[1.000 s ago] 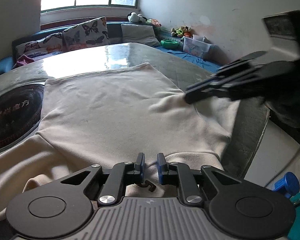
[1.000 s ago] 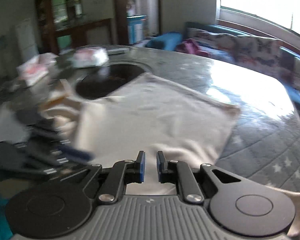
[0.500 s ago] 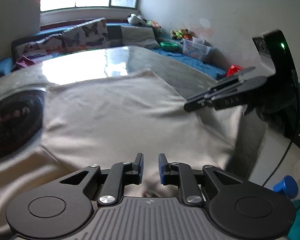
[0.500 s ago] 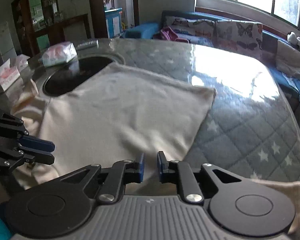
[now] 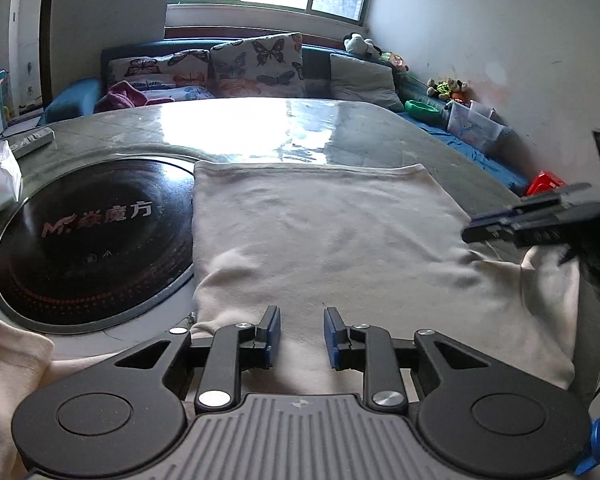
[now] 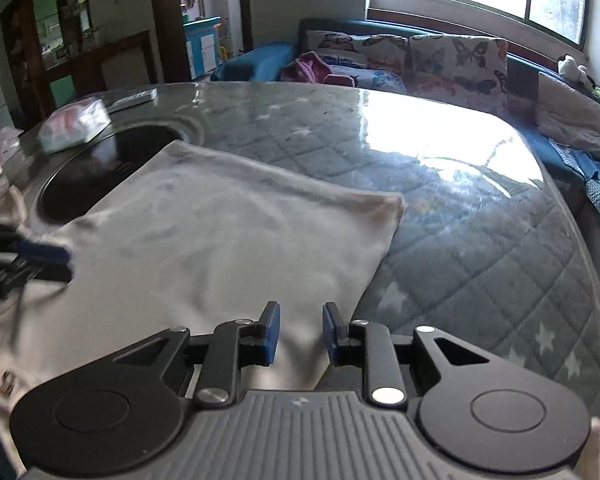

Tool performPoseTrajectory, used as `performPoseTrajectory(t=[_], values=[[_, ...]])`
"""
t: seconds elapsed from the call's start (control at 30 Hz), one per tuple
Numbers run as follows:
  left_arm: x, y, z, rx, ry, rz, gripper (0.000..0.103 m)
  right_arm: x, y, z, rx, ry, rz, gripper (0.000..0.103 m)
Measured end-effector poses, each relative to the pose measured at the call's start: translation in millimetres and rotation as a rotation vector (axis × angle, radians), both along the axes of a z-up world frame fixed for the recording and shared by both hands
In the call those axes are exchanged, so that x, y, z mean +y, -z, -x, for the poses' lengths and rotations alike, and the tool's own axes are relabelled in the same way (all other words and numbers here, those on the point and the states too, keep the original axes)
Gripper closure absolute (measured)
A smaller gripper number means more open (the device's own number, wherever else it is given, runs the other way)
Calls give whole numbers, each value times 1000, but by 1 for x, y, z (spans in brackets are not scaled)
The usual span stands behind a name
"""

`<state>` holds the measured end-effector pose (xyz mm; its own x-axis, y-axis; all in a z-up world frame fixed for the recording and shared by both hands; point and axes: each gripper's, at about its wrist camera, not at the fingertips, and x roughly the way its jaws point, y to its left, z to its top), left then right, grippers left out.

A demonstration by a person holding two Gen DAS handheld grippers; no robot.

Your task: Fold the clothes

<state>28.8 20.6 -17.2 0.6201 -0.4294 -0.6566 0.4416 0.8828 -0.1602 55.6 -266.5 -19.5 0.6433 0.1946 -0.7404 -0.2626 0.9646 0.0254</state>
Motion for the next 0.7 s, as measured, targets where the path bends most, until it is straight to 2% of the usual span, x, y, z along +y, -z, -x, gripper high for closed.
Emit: performPoseTrajectory(t=[0.17, 0.3, 0.43, 0.47, 0.53, 0.57, 0.7], values=[[2, 2, 1, 0, -7, 6, 74, -10, 3, -37, -18, 60, -16, 80], [3, 1, 3, -3, -7, 6, 68, -20, 0, -55, -54, 137, -28, 80], [-2, 1, 5, -18, 7, -10, 66, -25, 6, -76, -27, 172, -26, 81], [-2, 1, 4, -20, 9, -13, 66, -26, 9, -80, -21, 172, -25, 82], [-1, 1, 3, -20, 9, -12, 66, -25, 11, -88, -25, 171, -20, 95], [-1, 1, 2, -20, 7, -11, 66, -24, 12, -91, -32, 171, -16, 97], [-1, 2, -6, -29, -2, -15, 66, -20, 14, -109, -50, 161, -3, 97]])
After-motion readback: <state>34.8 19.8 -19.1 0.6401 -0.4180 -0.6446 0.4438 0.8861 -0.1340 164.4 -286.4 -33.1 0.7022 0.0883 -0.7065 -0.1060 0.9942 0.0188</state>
